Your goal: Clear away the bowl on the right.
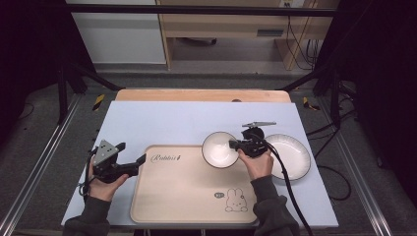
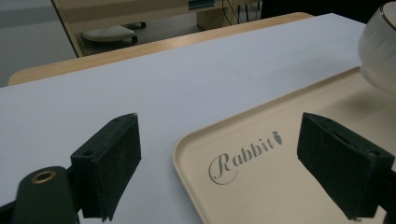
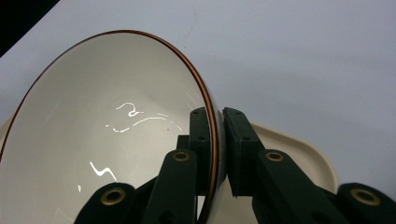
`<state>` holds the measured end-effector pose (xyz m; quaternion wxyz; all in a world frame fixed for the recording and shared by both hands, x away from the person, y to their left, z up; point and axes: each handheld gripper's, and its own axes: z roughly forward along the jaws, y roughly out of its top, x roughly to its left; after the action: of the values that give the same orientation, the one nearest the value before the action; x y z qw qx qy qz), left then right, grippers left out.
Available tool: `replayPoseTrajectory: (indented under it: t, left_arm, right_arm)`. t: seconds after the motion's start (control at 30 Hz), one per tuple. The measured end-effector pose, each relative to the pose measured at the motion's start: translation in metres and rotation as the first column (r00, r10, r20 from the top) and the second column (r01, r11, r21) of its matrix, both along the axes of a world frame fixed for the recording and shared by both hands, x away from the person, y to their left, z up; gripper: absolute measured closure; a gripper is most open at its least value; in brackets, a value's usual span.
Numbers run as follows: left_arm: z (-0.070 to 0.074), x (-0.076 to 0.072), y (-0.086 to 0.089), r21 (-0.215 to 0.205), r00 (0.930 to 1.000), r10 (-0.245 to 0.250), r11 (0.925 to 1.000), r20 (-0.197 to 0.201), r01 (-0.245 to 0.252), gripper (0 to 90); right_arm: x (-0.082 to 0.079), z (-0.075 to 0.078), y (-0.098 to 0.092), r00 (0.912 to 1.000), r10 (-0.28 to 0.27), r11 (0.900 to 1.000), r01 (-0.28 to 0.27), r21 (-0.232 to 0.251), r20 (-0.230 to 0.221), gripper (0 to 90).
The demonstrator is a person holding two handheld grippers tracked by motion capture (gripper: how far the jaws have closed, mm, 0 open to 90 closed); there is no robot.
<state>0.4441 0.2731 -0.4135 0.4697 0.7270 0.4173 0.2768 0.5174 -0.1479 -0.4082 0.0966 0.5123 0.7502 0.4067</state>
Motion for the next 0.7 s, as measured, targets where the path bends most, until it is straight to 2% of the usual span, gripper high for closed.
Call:
replayPoseTrajectory:
  t: [0.7]
  left_arm:
    - [0.002, -0.002, 0.002, -0.002, 1.0000, -0.001, 1.0000, 0.008, 0.001, 13.3]
  right_arm:
    - [0.009, -0.018, 0.015, 0.9992, 0.011, 1.000, -0.011, 0.000, -0.038, 82.7]
